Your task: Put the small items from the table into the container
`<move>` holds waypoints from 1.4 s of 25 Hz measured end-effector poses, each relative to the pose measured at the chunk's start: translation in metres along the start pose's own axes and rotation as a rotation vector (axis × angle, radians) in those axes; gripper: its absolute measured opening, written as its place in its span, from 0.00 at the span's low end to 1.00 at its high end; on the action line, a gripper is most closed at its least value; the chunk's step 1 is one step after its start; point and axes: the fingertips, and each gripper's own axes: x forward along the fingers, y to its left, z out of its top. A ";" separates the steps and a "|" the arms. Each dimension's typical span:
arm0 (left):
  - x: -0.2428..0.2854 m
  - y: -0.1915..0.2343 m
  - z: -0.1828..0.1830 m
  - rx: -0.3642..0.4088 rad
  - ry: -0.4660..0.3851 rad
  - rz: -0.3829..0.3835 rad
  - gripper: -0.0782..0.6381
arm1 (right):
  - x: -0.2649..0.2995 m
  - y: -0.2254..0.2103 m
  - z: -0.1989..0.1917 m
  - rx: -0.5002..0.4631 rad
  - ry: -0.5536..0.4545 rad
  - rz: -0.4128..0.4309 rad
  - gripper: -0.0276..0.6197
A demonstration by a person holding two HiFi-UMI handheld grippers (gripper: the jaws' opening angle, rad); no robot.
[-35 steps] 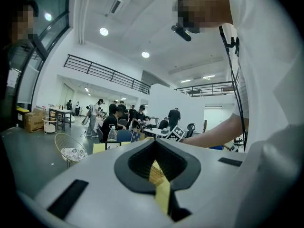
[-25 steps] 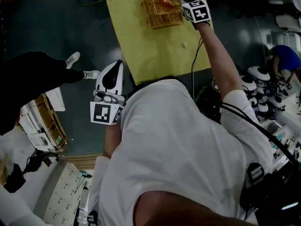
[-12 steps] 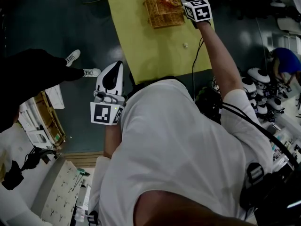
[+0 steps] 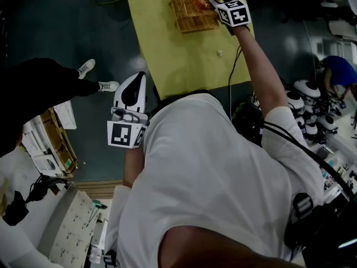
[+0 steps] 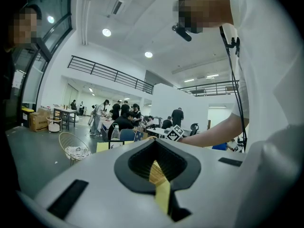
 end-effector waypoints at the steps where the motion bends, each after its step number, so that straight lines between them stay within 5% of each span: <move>1: 0.001 -0.001 0.000 0.000 -0.001 -0.001 0.12 | -0.001 -0.001 0.000 -0.001 0.001 0.001 0.28; 19: 0.007 -0.008 0.001 0.018 -0.009 -0.040 0.12 | -0.010 -0.001 -0.014 0.003 0.018 -0.005 0.28; 35: 0.006 -0.027 -0.011 0.004 0.040 -0.093 0.12 | -0.042 0.010 -0.070 0.059 0.039 -0.011 0.28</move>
